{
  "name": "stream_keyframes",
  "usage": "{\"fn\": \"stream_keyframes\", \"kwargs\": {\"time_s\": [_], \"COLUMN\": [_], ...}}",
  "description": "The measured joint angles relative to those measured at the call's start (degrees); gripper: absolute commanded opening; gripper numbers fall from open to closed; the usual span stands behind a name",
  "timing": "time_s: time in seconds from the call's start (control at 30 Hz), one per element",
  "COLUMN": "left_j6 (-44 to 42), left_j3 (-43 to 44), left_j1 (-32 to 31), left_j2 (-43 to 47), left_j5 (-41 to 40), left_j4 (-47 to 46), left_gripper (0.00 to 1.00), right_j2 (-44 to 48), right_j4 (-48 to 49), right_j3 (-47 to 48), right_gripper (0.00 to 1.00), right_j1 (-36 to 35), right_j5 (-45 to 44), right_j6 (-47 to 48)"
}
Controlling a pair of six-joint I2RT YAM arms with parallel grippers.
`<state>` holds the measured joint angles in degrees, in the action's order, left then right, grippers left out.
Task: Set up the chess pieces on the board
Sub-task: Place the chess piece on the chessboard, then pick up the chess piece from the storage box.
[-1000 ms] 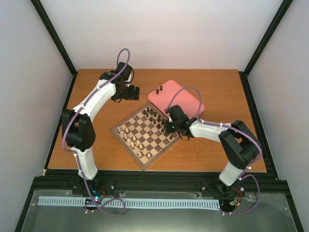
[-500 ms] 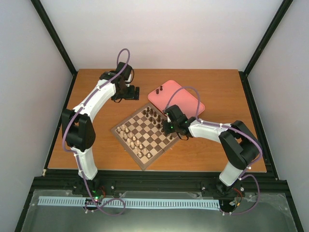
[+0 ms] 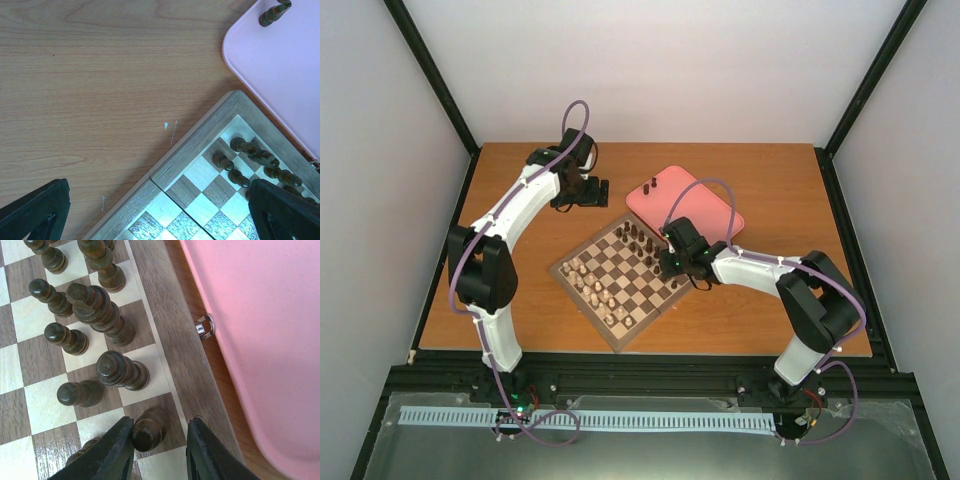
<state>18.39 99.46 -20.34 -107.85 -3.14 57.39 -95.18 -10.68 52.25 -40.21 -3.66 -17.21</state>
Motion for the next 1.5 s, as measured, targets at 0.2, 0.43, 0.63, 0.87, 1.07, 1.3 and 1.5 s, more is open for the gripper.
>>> {"fn": "stream_keyframes", "kwargs": {"time_s": [0.2,0.43,0.63,0.87,1.07,1.3,1.5], "left_j6": [0.0,0.0,0.0,-0.02,-0.04,-0.02,-0.02], "left_j3": [0.0,0.02,0.02,0.02,2.54,6.05,6.05], "left_j1": [0.0,0.0,0.0,0.0,0.0,0.0,-0.02], "left_j2": [0.0,0.0,0.0,0.0,0.0,0.0,0.0], "left_j5": [0.0,0.0,0.07,0.72,1.57,1.7,2.29], "left_j4": [0.0,0.0,0.0,0.04,0.92,1.46,2.1], "left_gripper": [1.0,1.0,1.0,1.0,1.0,1.0,1.0], "right_j2": [0.09,1.64,2.45,4.94,4.17,-0.92,-3.23], "right_j4": [-0.37,-0.98,-2.91,-8.26,-12.79,-17.29,-21.57], "right_j3": [0.17,0.66,3.3,6.93,16.15,24.3,24.63], "right_gripper": [0.31,0.42,0.45,0.54,0.5,0.48,0.47], "right_j1": [0.0,0.0,-0.02,0.15,2.67,4.13,4.17], "right_j5": [0.04,0.28,1.18,0.31,1.16,3.23,6.14], "right_j6": [0.26,0.98,2.69,4.63,6.58,9.55,10.4]}}
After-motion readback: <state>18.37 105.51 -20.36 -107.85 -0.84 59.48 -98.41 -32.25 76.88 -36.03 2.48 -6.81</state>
